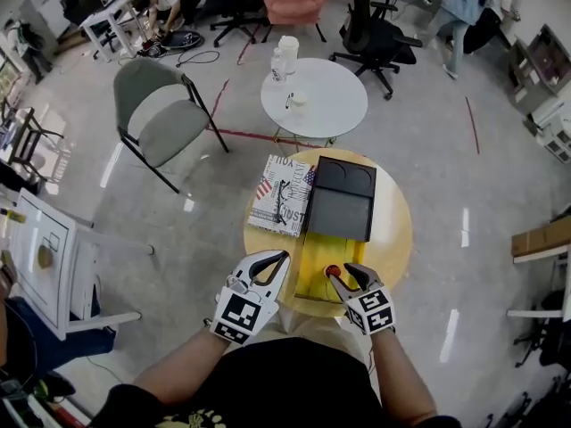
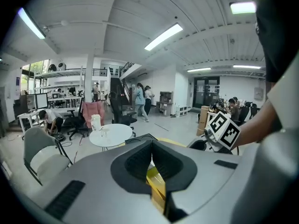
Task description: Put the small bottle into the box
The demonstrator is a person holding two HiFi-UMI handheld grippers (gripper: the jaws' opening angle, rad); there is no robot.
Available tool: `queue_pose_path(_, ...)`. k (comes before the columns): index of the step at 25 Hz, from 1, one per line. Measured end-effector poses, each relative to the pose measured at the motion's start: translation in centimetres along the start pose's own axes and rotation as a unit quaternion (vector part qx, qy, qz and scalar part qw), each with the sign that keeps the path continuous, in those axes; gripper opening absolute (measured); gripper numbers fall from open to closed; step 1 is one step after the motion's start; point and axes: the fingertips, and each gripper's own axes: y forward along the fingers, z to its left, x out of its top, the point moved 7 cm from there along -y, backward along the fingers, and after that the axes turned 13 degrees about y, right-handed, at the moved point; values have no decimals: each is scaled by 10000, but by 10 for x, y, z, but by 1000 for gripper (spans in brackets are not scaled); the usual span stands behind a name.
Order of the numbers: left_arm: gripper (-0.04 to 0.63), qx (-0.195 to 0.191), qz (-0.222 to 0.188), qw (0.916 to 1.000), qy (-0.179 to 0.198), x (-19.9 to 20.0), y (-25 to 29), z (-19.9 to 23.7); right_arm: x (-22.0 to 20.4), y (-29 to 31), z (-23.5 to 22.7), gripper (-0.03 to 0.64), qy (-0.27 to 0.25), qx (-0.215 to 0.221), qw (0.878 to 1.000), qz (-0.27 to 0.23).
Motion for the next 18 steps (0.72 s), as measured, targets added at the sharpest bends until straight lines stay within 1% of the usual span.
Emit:
queue_pose_path(3, 18, -3, -92, 10000, 12, 5, -7, 1, 10, -18, 10, 171, -23, -43, 9995, -314)
queue_pose_path(6, 18, -14, -204, 9998, 24, 11, -16, 0, 14, -35, 20, 138, 0, -84, 9981, -605)
queue_pose_path(10, 18, -30, -332, 9994, 76, 20, -28, -3, 17, -58, 32, 51, 90, -213, 9957, -897)
queue_pose_path(12, 18, -23, -377, 9992, 89, 23, -34, -5, 18, -67, 38, 18, 119, -258, 9944, -1022)
queue_pose_path(18, 18, 8, -512, 9986, 144, 29, -53, -5, 27, -92, 59, 15, 111, -308, 9897, -1392)
